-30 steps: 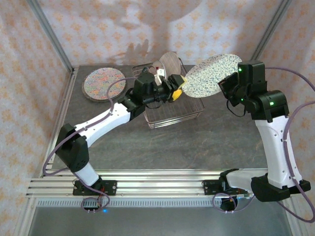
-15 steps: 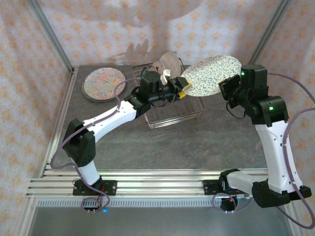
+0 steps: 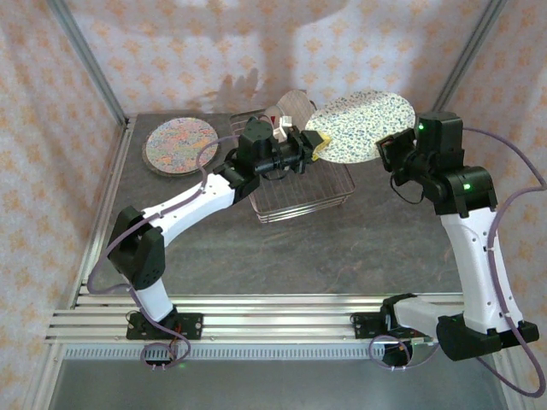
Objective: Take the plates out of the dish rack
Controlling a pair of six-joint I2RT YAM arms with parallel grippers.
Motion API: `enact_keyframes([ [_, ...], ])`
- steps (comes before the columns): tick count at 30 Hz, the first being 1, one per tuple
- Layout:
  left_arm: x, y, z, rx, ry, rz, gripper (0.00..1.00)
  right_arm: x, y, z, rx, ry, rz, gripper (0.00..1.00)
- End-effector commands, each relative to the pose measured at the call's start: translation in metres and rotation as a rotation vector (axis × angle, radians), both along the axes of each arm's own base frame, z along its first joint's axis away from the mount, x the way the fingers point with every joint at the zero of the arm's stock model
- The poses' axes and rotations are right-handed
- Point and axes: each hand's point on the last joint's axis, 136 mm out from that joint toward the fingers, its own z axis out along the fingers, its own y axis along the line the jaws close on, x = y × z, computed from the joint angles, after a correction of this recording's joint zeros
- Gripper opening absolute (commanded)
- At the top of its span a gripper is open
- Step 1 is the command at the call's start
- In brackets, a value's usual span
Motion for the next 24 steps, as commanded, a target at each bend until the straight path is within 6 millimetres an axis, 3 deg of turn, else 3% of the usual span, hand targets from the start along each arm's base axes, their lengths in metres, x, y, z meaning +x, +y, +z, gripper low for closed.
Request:
enact_keyframes([
  [1, -0.008, 0.004, 0.013, 0.01, -0.091, -0.018, 0.0, 0.005, 0.002, 0.025, -0.017, -0.11, 0.028, 0.0],
  [3, -0.008, 0.008, 0.018, -0.004, -0.103, -0.006, 0.0, 0.005, 0.001, 0.025, -0.053, -0.111, 0.038, 0.01],
  [9, -0.004, 0.028, 0.039, -0.059, -0.146, 0.049, 0.0, 0.004, 0.003, 0.028, -0.134, -0.142, 0.103, 0.41],
  [13, -0.003, 0.042, 0.053, -0.075, -0.174, 0.077, 0.0, 0.006, 0.008, 0.028, -0.176, -0.148, 0.156, 0.56],
  [19, -0.001, 0.063, 0.061, -0.068, -0.186, 0.109, 0.0, 0.008, 0.022, 0.05, -0.246, -0.268, 0.282, 0.63],
  [24, 0.003, 0.085, 0.065, -0.068, -0.192, 0.154, 0.0, 0.017, 0.028, 0.05, -0.361, -0.309, 0.368, 0.64],
])
